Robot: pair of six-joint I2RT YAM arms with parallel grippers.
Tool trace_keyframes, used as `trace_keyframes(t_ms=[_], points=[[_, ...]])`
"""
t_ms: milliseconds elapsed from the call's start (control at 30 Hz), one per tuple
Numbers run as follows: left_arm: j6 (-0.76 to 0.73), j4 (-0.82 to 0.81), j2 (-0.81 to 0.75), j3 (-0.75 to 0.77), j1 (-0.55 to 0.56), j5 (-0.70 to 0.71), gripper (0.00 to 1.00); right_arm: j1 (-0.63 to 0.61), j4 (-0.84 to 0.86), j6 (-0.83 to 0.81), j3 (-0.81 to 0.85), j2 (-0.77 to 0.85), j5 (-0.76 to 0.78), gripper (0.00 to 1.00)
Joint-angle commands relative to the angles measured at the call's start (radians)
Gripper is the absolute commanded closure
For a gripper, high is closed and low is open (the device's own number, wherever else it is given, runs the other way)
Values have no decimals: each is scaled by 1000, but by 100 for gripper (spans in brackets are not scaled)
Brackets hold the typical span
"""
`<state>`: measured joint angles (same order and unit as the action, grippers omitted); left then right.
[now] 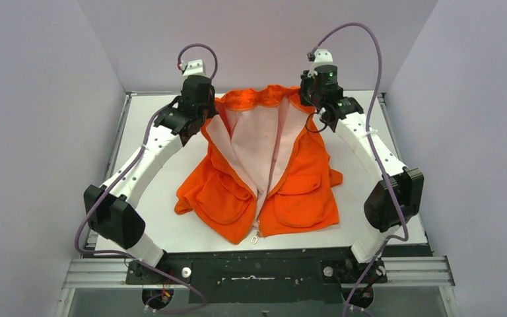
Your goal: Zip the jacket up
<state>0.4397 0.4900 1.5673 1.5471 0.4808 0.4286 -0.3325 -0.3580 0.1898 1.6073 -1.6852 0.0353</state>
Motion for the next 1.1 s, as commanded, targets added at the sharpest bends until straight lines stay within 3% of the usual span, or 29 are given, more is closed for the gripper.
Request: trace_keyframes(t_ms=[0, 167, 367, 400, 433, 467, 500, 567, 633, 800, 1067], points=[[9, -65, 106, 202, -62, 52, 100, 34, 58, 25, 225, -124, 28, 100], [-24, -24, 297, 393, -110, 60, 100, 38, -11, 46, 493, -343, 17, 100], [-43, 135, 630, 776, -149, 28, 100, 62, -33, 107, 767, -604, -25, 97], [-47, 169, 690, 853, -156, 20, 100, 70, -9, 122, 763, -620, -27, 82], [-53, 199, 748, 919, -162, 10, 87, 76, 13, 137, 749, -625, -43, 59], [-62, 224, 794, 983, -169, -8, 73, 84, 32, 152, 733, -624, -73, 44], [-67, 244, 830, 1031, -175, -25, 59, 91, 47, 164, 711, -612, -97, 33], [-57, 263, 846, 1069, -185, -73, 45, 103, 79, 176, 635, -562, -143, 20], [-52, 216, 791, 1007, -184, -106, 38, 108, 123, 174, 534, -482, -163, 15], [-23, -28, 468, 610, -171, -240, 16, 107, 201, 163, 280, -244, -198, 10], [17, -39, 173, 262, -126, -300, 15, 89, 196, 155, -66, 69, -209, 8]])
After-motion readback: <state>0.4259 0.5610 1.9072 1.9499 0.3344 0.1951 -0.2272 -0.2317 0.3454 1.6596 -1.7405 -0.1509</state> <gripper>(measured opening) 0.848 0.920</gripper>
